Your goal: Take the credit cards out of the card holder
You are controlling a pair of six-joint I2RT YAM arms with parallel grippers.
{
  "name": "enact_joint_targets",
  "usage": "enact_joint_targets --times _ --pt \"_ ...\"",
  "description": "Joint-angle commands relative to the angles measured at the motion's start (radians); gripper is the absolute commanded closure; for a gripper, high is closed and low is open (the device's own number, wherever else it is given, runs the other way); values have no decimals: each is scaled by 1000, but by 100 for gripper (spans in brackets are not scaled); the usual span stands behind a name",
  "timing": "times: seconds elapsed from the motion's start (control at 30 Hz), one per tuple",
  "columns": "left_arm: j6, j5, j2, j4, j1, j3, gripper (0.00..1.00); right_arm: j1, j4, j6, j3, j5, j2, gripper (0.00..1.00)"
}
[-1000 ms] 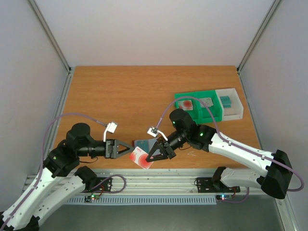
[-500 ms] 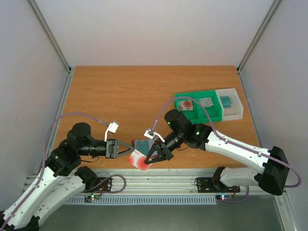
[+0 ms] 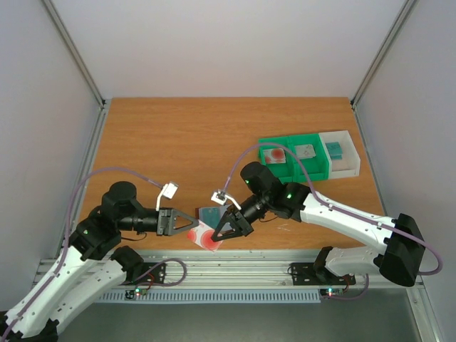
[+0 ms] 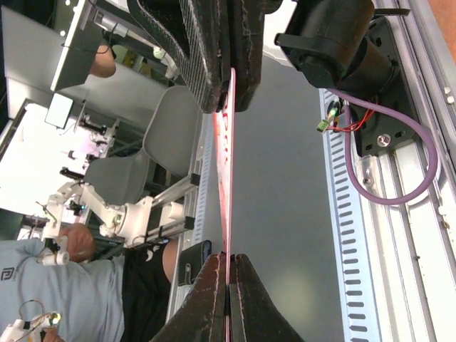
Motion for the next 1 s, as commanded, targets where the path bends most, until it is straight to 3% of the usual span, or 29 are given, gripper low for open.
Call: enact_joint_targets --times 0.0,0.17,0.33,0.47,0.6,0.7,0.97 --pt "24 25 14 20 -1 -10 99 9 20 13 39 15 15 99" --pt "31 -5 15 16 -2 -3 100 7 52 75 21 110 7 90" --pt "-34 -174 -16 63 0 -19 100 5 224 265 -70 238 -15 62" --pt "-61 -284 -26 104 0 -23 100 1 372 398 -131 322 -46 57" --pt "-94 -381 -33 161 0 -33 100 -11 505 563 -207 431 -88 57" --pt "-115 -446 -44 207 0 -48 100 -20 720 708 -291 458 -103 59" --pt "-151 -524 -38 238 -1 -67 100 -45 1092 927 -403 468 -30 76"
